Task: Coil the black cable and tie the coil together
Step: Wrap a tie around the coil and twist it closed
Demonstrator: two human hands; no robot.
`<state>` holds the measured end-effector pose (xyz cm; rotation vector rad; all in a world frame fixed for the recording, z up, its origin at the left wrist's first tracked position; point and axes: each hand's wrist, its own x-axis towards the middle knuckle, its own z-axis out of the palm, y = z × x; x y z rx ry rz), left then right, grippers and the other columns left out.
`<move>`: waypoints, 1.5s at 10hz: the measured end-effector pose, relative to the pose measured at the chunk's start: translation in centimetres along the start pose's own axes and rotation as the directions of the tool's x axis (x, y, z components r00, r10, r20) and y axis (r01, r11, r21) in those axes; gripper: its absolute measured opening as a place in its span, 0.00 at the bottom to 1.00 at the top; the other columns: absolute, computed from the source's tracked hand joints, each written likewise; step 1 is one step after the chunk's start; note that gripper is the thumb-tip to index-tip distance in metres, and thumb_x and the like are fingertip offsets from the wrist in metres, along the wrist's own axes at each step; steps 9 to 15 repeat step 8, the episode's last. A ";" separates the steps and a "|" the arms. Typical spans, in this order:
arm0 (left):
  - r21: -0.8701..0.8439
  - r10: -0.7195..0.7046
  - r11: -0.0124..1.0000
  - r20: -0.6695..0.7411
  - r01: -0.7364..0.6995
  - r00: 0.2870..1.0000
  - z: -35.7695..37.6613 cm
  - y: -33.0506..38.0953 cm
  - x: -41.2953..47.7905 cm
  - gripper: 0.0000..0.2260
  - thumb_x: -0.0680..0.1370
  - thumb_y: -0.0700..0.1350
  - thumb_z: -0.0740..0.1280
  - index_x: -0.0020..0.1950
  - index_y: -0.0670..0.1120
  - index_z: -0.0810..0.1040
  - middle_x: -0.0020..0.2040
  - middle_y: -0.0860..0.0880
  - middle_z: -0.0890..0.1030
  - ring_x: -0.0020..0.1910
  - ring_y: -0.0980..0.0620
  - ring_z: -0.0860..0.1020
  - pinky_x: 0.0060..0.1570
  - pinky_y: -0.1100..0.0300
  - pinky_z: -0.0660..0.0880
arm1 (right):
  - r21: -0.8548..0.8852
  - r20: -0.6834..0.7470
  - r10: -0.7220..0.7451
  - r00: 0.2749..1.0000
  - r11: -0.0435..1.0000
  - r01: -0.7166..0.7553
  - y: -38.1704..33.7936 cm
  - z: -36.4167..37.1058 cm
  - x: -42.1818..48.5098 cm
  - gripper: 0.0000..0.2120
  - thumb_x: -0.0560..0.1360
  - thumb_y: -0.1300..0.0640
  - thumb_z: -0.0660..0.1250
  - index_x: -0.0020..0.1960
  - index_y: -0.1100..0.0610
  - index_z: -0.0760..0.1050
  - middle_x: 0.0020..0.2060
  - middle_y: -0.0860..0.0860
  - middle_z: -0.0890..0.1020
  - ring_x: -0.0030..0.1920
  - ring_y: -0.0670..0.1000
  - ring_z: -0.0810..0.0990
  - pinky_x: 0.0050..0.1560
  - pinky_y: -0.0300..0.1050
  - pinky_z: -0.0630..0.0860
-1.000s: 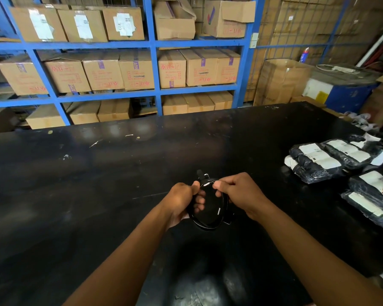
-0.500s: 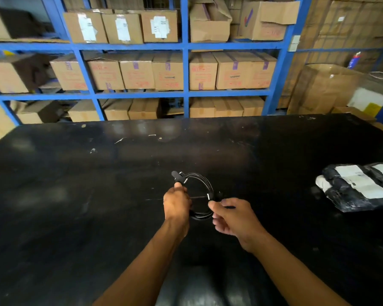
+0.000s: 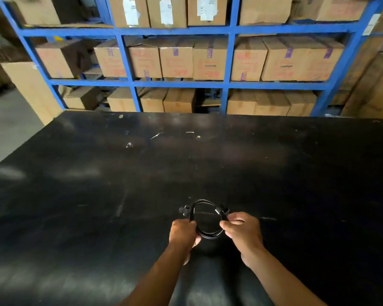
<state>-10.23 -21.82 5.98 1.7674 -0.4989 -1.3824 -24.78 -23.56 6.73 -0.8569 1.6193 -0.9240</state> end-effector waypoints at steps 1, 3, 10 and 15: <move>0.137 0.050 0.990 -0.129 -0.032 0.990 0.0 0.3 4.2 0.08 0.71 0.37 0.70 0.34 0.46 0.83 0.31 0.45 0.84 0.32 0.47 0.82 0.39 0.56 0.81 | -0.051 -0.045 0.017 0.999 0.998 -0.019 0.0 2.7 3.4 0.08 0.67 0.67 0.76 0.44 0.61 0.80 0.38 0.57 0.85 0.36 0.52 0.84 0.45 0.50 0.83; 0.217 0.088 0.975 -0.202 -0.043 0.975 1.1 2.6 11.7 0.08 0.67 0.40 0.76 0.43 0.50 0.86 0.37 0.47 0.86 0.40 0.47 0.85 0.47 0.54 0.82 | -0.079 -0.113 0.069 0.991 0.994 -0.078 0.3 6.9 10.7 0.08 0.68 0.67 0.75 0.45 0.62 0.79 0.37 0.55 0.83 0.35 0.51 0.82 0.45 0.50 0.82; 0.190 0.067 0.982 -0.220 -0.025 0.973 2.3 2.1 19.2 0.15 0.66 0.41 0.79 0.51 0.43 0.84 0.39 0.47 0.86 0.44 0.45 0.85 0.52 0.50 0.82 | -0.230 -0.216 0.061 0.974 0.967 -0.112 2.6 9.7 16.8 0.09 0.67 0.58 0.77 0.36 0.51 0.77 0.38 0.52 0.86 0.41 0.54 0.86 0.50 0.52 0.83; 0.190 0.067 0.982 -0.220 -0.025 0.973 2.3 2.1 19.2 0.15 0.66 0.41 0.79 0.51 0.43 0.84 0.39 0.47 0.86 0.44 0.45 0.85 0.52 0.50 0.82 | -0.230 -0.216 0.061 0.974 0.967 -0.112 2.6 9.7 16.8 0.09 0.67 0.58 0.77 0.36 0.51 0.77 0.38 0.52 0.86 0.41 0.54 0.86 0.50 0.52 0.83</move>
